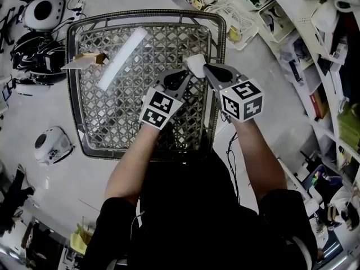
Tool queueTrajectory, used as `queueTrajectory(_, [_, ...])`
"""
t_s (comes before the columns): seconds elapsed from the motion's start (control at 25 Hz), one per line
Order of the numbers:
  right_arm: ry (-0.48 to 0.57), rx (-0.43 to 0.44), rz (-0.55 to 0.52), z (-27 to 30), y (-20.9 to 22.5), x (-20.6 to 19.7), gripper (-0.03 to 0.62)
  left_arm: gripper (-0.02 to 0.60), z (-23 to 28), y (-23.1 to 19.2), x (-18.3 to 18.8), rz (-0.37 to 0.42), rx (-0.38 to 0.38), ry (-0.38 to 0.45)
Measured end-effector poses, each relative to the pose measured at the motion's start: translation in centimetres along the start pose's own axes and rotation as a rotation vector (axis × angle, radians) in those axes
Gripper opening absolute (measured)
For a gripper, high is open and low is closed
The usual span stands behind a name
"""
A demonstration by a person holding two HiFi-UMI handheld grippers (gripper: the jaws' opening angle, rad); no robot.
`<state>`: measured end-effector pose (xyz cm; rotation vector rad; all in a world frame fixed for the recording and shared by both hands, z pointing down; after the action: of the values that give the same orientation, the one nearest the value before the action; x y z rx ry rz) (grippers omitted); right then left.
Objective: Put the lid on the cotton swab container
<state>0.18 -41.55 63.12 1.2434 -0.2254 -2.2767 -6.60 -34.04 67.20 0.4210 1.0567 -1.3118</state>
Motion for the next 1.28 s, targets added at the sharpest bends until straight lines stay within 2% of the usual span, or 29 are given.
queueTrajectory(0.24, [-0.049, -0.033, -0.044, 0.4, -0.1, -0.2, 0.009, 0.023, -2.5, -1.2, -0.8, -0.053, 0.053, 0.011])
queueTrajectory(0.48, [-0.162, -0.088, -0.271, 1.1, -0.7, -0.7, 0.011, 0.023, -5.0, -2.2, -0.5, -0.089, 0.110, 0.038])
queueTrajectory(0.76, [-0.188, -0.130, -0.230, 1.3, -0.5, -0.6, 0.011, 0.023, -7.0, -2.3, -1.2, -0.131, 0.115, 0.059])
queueTrajectory(1.12, [-0.253, -0.193, -0.276, 1.8, -0.4, -0.7, 0.011, 0.023, -9.4, -1.8, -2.0, -0.154, 0.102, 0.074])
queueTrajectory(1.28, [-0.302, -0.192, -0.293, 2.5, -0.6, -0.5, 0.011, 0.023, -10.6, -2.0, -2.1, -0.164, 0.104, 0.081])
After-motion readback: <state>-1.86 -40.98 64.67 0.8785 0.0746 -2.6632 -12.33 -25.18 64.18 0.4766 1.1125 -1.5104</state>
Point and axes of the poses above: the fingertips, and each gripper's own axes: z forward along the fingers, y to its right, x out of its top, the point moved 4 cm from there along -z, backward along the fingers, and after that the axes turned 7 degrees about y, right-handed, at the moved point
